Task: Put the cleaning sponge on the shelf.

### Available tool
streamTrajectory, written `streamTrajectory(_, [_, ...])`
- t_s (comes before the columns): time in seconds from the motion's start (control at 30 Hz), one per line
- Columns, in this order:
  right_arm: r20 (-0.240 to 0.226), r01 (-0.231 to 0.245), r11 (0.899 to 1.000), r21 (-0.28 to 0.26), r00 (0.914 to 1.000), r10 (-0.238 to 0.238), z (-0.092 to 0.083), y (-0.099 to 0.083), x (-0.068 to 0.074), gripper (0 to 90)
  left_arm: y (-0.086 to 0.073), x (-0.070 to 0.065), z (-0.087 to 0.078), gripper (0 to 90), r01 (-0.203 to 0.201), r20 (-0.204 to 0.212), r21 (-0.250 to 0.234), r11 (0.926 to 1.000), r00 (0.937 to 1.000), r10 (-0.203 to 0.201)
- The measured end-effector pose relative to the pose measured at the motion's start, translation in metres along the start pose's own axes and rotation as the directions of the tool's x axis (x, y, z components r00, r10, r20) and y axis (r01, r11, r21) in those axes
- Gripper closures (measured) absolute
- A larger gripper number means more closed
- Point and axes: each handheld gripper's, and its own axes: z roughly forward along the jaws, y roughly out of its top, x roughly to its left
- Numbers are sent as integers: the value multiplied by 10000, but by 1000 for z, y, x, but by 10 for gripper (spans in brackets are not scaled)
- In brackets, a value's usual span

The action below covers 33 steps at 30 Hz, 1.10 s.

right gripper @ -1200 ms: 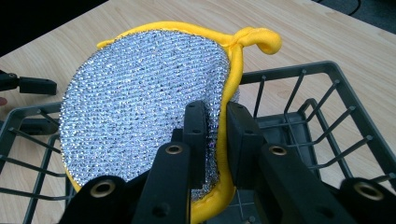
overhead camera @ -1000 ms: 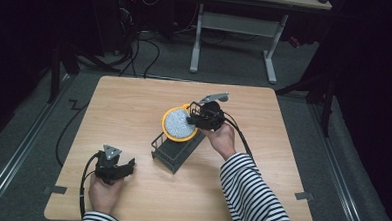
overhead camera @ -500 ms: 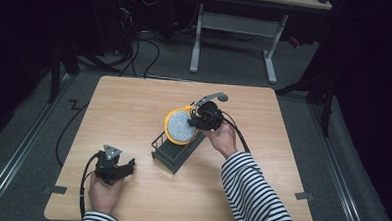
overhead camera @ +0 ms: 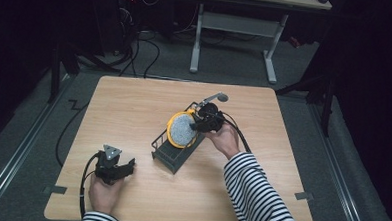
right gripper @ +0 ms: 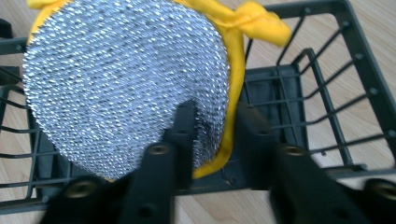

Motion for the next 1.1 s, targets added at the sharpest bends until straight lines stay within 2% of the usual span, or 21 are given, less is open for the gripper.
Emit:
streamTrajectory(0.07, [18, 5, 10000, -66, 10000, -4, -3, -1, -1, 600, 0, 0, 0, 296, 1, 11, 14, 10000, 10000, -1])
streamTrajectory(0.13, [-8, -10, 9988, -484, 10000, 10, -11, -3, 0, 520, 0, 0, 0, 295, 3, -3, -3, 10000, 10000, -3])
streamTrajectory(0.17, [-8, -10, 9988, -484, 10000, 10, -11, -3, 0, 520, 0, 0, 0, 295, -1, 12, 15, 10000, 10000, 1])
streamTrajectory(0.2, [19, -190, 9965, -817, 9998, 192, -19, -5, 0, 480, 0, 0, 0, 296, -1, 16, 14, 10000, 10000, 1])
streamTrajectory(0.27, [-70, -212, 9922, -1230, 9998, 205, -25, -7, -3, 464, 0, 0, 0, 297, 6, 13, 5, 10000, 10000, -6])
streamTrajectory(0.43, [135, -439, 9838, -1738, 9988, 470, -42, -19, -8, 465, 0, 0, 0, 298, 14, 16, 1, 10000, 10000, -14])
streamTrajectory(0.53, [254, -575, 9813, -1838, 9977, 632, -49, -24, -11, 471, 0, 0, 0, 298, 15, 20, 0, 10000, 10000, -15])
streamTrajectory(0.57, [307, -736, 9756, -2066, 9962, 816, -56, -31, -13, 478, 0, 0, 0, 298, 11, 17, 1, 10000, 10000, -11])
streamTrajectory(0.63, [335, -792, 9731, -2164, 9955, 885, -59, -34, -14, 480, 0, 0, 0, 299, 15, 17, -1, 10000, 10000, -15])
streamTrajectory(0.67, [441, -826, 9699, -2292, 9945, 951, -66, -41, -16, 486, 0, 0, 0, 299, 14, 17, 2, 10000, 10000, -14])
streamTrajectory(0.83, [666, -824, 9648, -2496, 9926, 1020, -79, -50, -16, 502, 0, 0, 0, 299, 19, 20, -1, 10000, 10000, -19])
streamTrajectory(0.9, [627, -1005, 9580, -2687, 9906, 1215, -87, -58, -18, 505, 0, 0, 0, 299, 14, 16, 1, 10000, 10000, -14])
streamTrajectory(1.0, [756, -1037, 9574, -2696, 9888, 1284, -92, -68, -21, 505, 0, 0, 0, 299, 15, 17, 3, 10000, 10000, -15])
streamTrajectory(1.1, [789, -1300, 9511, -2801, 9843, 1577, -98, -83, -25, 508, 0, 0, 0, 299, 16, 17, 0, 10000, 10000, -16])
